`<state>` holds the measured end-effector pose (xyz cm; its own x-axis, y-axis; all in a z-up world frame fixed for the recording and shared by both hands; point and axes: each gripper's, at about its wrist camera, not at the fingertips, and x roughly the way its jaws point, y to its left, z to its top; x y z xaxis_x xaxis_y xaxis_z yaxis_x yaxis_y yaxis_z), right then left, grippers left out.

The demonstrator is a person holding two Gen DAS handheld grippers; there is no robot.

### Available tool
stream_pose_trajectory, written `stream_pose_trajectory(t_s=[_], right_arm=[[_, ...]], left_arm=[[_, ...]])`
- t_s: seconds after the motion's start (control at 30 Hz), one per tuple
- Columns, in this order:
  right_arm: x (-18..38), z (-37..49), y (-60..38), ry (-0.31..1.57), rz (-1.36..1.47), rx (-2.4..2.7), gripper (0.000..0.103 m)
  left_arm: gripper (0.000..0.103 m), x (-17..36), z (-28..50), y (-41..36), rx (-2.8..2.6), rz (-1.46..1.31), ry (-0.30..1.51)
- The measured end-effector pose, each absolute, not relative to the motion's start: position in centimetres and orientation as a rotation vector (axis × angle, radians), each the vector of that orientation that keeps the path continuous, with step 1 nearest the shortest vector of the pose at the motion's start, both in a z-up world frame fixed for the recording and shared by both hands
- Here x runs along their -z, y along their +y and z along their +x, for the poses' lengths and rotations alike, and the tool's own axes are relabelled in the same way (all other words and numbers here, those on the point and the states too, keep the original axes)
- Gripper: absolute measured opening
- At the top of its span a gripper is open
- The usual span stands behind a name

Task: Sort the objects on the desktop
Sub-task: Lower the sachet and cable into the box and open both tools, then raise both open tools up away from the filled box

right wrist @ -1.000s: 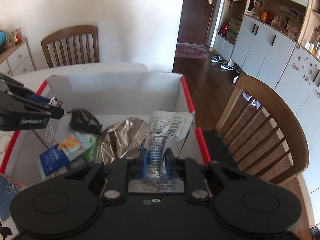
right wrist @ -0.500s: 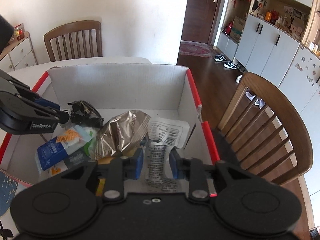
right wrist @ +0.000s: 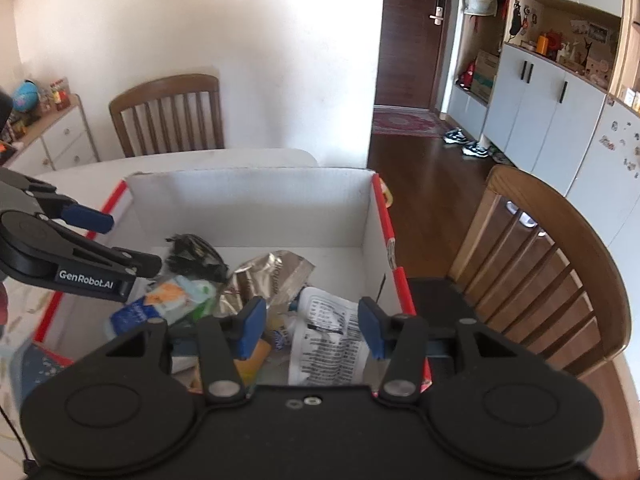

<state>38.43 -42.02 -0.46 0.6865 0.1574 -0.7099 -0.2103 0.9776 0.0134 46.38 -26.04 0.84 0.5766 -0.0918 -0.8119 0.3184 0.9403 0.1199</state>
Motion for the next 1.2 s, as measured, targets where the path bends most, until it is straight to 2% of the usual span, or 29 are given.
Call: stream_pose_trajectory(t_s=[0.43,0.87,0.97,1.03,1.2], right_arm=[[-1.8,36.0,-42.0,0.776,-0.021,-0.275,0.051],[-2.5,34.0,-41.7,0.76,-0.035,-0.333,0.052],[-2.7,33.4,-41.5,0.747,-0.046,-0.344,0.056],[-2.9,32.9,-41.5,0.732,-0.05,-0.353,0.064],[-3.3,31.7,-41.4,0.705,-0.05,-0.376,0.07]], left_arm=[[0.068,-4.0,42.0,-25.8,0.287,0.197,0.872],[0.068,-4.8,38.4,-24.9,0.296,0.149,0.854],[0.075,-4.9,37.7,-24.4,0.287,0.131,0.85],[0.077,-4.8,37.1,-24.0,0.282,0.116,0.849],[0.082,-4.4,35.4,-23.1,0.256,0.095,0.851]])
